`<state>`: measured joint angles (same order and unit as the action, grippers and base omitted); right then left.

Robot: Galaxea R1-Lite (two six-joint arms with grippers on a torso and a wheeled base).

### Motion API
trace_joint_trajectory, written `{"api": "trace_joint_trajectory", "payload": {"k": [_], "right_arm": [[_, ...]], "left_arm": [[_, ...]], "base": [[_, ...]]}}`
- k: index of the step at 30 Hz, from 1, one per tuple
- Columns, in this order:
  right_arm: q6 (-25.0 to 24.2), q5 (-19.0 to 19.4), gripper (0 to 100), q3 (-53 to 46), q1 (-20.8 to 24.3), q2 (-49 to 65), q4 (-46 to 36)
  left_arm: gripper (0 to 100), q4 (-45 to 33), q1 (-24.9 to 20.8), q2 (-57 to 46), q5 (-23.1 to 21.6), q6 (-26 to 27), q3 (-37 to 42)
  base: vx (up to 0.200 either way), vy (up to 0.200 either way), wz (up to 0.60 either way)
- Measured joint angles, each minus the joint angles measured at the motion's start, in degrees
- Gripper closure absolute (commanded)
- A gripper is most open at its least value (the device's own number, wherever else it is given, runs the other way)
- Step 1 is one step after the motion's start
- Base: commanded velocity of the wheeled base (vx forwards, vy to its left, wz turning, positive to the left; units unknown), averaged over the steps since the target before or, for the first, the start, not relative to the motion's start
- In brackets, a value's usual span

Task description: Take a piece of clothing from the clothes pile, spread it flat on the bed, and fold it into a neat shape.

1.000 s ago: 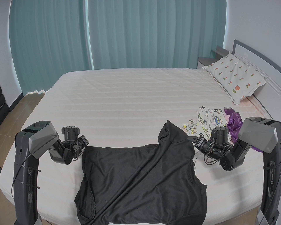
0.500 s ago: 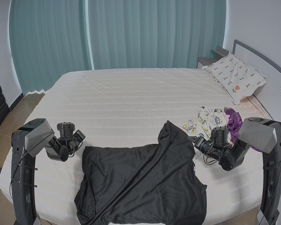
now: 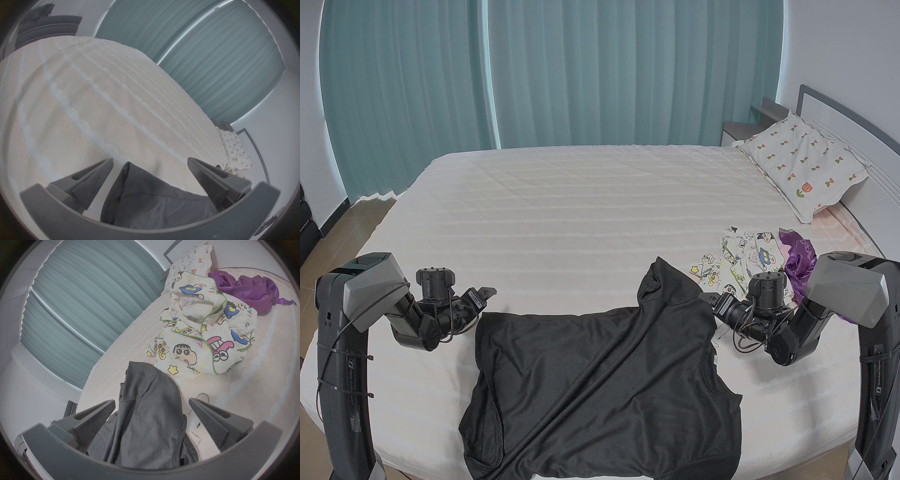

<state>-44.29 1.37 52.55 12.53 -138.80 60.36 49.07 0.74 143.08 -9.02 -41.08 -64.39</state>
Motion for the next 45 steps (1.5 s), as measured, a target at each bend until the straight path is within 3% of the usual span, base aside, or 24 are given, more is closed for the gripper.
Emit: {"api": "trace_joint_trajectory", "payload": {"k": [12, 13, 20, 25, 35, 45], "right_arm": [[-0.1, 0.0, 0, 1.5, 1.1, -0.8, 0.0], [-0.1, 0.0, 0, 1.5, 1.3, -0.8, -0.1], [-0.1, -0.1, 0, 1.7, 1.9, -0.8, 0.0], [-0.2, 0.0, 0, 1.7, 2.0, -1.0, 0.0], [-0.1, -0.1, 0, 1.7, 1.5, -1.5, 0.0], [1.5, -0.3, 0, 1.1, 0.7, -2.5, -1.3]], "left_arm": [[0, 0.3, -1.8, 1.4, 0.5, 5.7, 1.0], [100, 0.3, -1.9, 1.8, 0.5, 6.1, 0.9], [100, 0.4, -2.2, 3.4, 3.4, 6.8, -0.2], [100, 0.4, -2.2, 4.2, 8.9, 6.5, -3.0], [100, 4.4, -0.9, 5.9, 18.4, -0.1, -11.7], [100, 9.4, 0.9, 9.7, 22.5, -0.2, -17.8]], "base": [[0.0, 0.0, 0.0], [0.0, 0.0, 0.0], [0.0, 0.0, 0.0], [0.0, 0.0, 0.0], [0.0, 0.0, 0.0], [0.0, 0.0, 0.0]]}}
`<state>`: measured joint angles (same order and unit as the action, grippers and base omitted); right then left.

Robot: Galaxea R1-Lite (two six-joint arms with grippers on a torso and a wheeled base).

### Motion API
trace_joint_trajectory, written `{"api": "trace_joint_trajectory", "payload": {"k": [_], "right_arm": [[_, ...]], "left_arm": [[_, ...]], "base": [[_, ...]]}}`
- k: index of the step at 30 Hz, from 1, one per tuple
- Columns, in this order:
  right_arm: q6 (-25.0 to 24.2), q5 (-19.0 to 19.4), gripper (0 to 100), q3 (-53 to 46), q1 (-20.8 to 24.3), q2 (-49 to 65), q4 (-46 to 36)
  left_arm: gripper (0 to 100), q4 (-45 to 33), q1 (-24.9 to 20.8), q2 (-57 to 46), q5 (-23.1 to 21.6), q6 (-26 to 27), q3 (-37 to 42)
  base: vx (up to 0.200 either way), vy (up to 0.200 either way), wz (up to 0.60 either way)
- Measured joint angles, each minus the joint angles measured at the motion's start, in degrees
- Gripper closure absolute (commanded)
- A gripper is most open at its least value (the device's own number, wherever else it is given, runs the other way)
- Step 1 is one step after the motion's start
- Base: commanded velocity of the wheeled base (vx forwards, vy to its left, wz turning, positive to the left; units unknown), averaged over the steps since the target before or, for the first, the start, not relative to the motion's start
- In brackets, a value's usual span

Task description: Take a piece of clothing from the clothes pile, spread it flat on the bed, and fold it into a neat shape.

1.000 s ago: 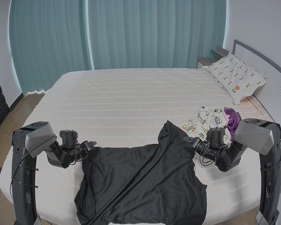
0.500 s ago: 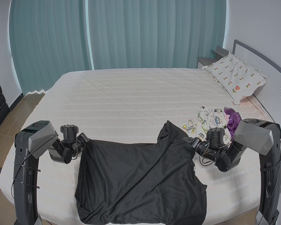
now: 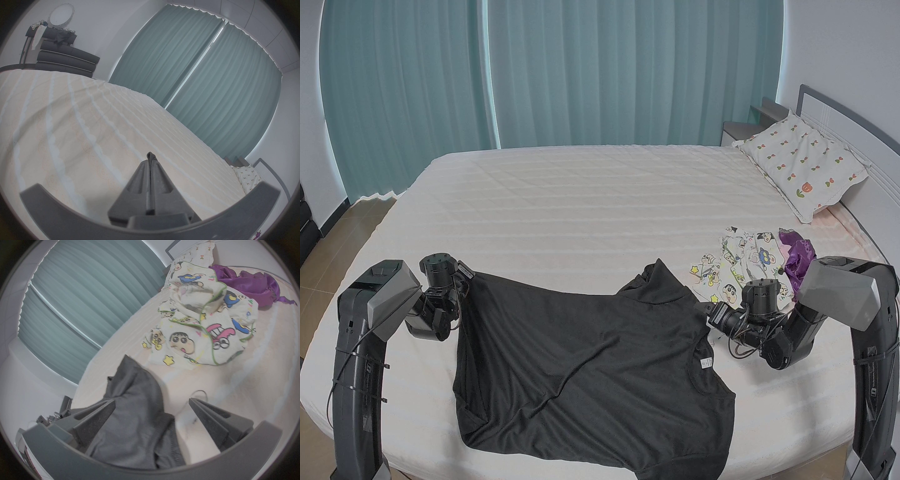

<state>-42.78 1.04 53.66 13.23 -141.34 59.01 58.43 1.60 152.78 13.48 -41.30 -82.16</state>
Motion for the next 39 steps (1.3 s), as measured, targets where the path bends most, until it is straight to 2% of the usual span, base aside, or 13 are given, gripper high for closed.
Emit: {"api": "trace_joint_trajectory", "payload": {"k": [3, 4, 10, 13, 20, 21, 26, 39], "right_arm": [[1.9, 0.2, 0, -1.2, -0.5, 0.0, -1.6], [2.5, 0.4, 0, -1.7, -0.6, 0.0, -1.9], [7.4, 2.5, 0, -5.0, -0.7, -0.1, -2.3], [8.1, 4.7, 0, -6.1, -0.5, -0.3, -2.1], [8.4, 5.7, 0, -6.0, 0.6, -0.8, -2.8], [8.4, 5.8, 100, -5.9, 0.9, -1.0, -2.9], [8.2, 5.7, 100, -5.4, 1.0, -1.3, -3.0], [7.9, 5.4, 100, -8.0, -2.4, 1.0, -2.3]], "left_arm": [[100, 0.0, 0.1, 0.7, 0.0, 0.0, -0.5], [0, 0.0, 0.1, 0.9, 0.0, 0.0, -0.6], [0, 0.1, 0.3, 1.4, 0.2, 0.0, -0.8], [0, 0.1, 0.4, 1.4, 0.3, 0.0, -0.9], [0, 0.5, 0.9, 1.4, 0.7, -0.3, -0.4], [0, 0.5, 0.9, 1.4, 0.7, -0.3, -0.4], [0, 0.4, 1.0, 1.4, 0.7, -0.3, -0.2], [0, 0.4, 1.2, 1.4, 0.8, -0.3, -0.1]], "base": [[0.0, 0.0, 0.0], [0.0, 0.0, 0.0], [0.0, 0.0, 0.0], [0.0, 0.0, 0.0], [0.0, 0.0, 0.0], [0.0, 0.0, 0.0], [0.0, 0.0, 0.0], [0.0, 0.0, 0.0]]}}
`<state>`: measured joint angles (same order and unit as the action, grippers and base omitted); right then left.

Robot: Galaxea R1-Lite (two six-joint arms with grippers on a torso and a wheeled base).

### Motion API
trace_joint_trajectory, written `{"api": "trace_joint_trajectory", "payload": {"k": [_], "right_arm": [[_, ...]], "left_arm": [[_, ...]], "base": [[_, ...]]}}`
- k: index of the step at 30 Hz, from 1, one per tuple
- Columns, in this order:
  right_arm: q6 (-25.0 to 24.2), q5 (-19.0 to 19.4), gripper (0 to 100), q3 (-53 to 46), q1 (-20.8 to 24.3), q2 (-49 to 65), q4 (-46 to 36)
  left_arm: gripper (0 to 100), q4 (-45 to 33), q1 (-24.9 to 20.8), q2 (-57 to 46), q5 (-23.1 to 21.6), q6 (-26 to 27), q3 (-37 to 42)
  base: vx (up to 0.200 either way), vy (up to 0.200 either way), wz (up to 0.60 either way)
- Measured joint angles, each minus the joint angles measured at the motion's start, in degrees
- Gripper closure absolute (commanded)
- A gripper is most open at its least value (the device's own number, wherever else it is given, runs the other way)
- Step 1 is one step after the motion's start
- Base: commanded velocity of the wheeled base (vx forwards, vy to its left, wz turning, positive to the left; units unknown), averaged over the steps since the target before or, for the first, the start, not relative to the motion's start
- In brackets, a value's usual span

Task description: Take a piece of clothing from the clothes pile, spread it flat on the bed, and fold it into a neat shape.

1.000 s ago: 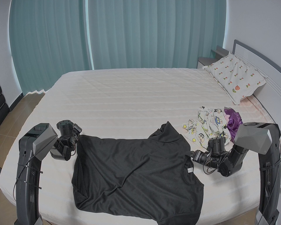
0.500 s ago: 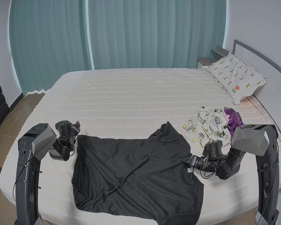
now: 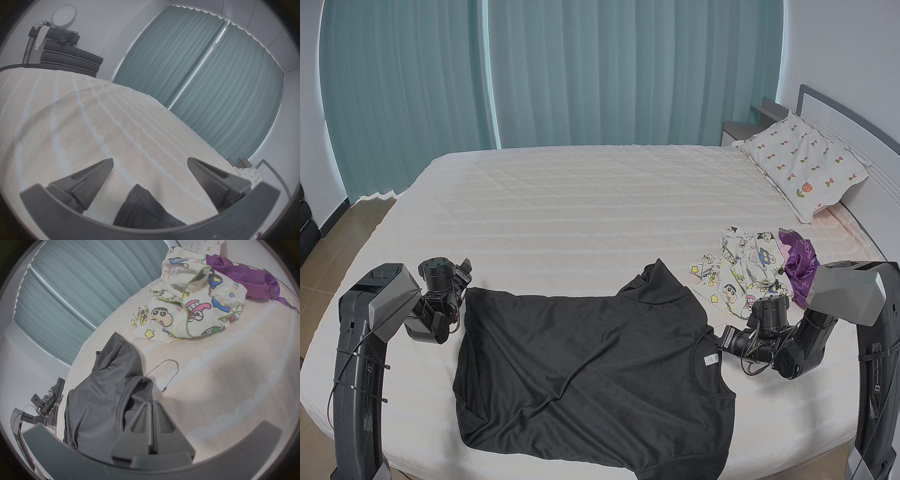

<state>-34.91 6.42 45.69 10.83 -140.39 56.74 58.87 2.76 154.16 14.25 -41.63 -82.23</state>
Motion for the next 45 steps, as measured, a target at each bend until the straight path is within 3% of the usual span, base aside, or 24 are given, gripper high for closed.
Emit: {"api": "trace_joint_trajectory", "payload": {"k": [11, 12, 24, 29, 36, 45], "right_arm": [[1.9, -0.6, 100, -1.6, -1.6, 1.4, -0.1], [2.1, -0.6, 0, -1.6, -1.8, 1.4, -0.1], [2.1, -0.5, 0, -1.8, -3.4, 1.6, 0.1], [1.9, -0.2, 0, -4.1, -4.3, 3.5, 0.2], [-0.7, 0.1, 0, -12.9, -5.7, 8.4, 1.4], [-6.2, 1.0, 0, -23.5, -5.7, 11.9, 12.1]], "left_arm": [[0, 0.0, 0.0, 0.0, 0.2, 0.0, 0.0], [0, 0.0, 0.0, 0.0, 0.2, 0.0, 0.0], [0, 4.0, 0.0, -1.7, 0.2, -0.1, 5.3], [0, 7.3, -0.5, -5.7, -0.7, -0.2, 15.5], [0, 9.3, -3.1, -13.4, -3.1, -0.3, 30.1], [0, 9.9, -7.3, -23.5, -6.1, -3.2, 50.3]], "base": [[0.0, 0.0, 0.0], [0.0, 0.0, 0.0], [0.0, 0.0, 0.0], [0.0, 0.0, 0.0], [-0.2, 0.0, 0.0], [-0.2, 0.0, 0.0]]}}
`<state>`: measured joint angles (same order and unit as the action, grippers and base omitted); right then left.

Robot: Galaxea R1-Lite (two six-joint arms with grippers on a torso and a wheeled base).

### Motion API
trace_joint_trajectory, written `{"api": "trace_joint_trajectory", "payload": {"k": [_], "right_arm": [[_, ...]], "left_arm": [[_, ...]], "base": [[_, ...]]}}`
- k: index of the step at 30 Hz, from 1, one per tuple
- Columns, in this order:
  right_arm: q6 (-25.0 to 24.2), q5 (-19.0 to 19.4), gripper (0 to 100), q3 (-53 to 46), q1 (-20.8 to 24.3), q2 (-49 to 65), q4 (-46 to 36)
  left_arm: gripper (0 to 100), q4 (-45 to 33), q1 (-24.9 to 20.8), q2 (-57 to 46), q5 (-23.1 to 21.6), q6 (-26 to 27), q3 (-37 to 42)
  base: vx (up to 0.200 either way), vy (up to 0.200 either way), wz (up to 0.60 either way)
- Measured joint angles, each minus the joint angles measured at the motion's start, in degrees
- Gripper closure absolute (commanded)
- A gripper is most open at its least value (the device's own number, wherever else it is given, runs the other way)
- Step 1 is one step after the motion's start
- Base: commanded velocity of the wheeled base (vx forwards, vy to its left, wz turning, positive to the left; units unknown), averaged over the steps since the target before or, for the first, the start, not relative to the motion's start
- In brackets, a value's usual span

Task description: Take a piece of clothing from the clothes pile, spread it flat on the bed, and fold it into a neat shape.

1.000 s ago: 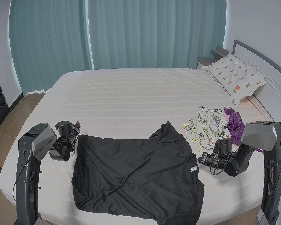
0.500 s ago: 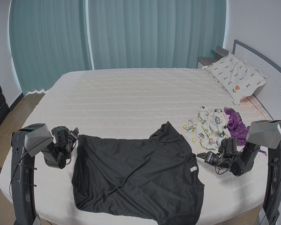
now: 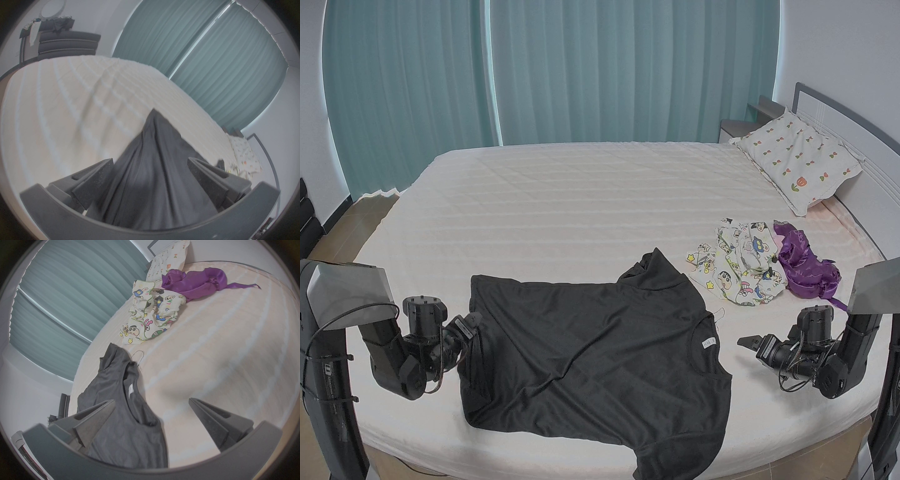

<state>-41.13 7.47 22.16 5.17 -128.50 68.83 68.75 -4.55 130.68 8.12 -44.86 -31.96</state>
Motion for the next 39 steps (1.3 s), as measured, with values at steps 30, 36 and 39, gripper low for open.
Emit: {"api": "trace_joint_trajectory", "payload": {"k": [30, 36, 39], "right_arm": [[-2.5, 2.9, 0, -12.3, 1.0, -6.3, 19.5], [-2.5, 2.9, 0, -12.6, 1.0, -6.2, 19.5], [-2.5, 2.9, 0, -12.9, 1.0, -6.1, 19.8]], "left_arm": [[100, -0.6, -5.6, 2.7, 6.1, 6.1, 9.1], [100, -1.1, -5.2, 2.6, 11.9, 9.6, 12.0], [100, -3.6, -4.3, 1.8, 12.1, 11.0, 13.7]], "base": [[-0.007, 0.0, 0.0], [0.0, 0.0, 0.0], [0.0, 0.0, 0.0]]}}
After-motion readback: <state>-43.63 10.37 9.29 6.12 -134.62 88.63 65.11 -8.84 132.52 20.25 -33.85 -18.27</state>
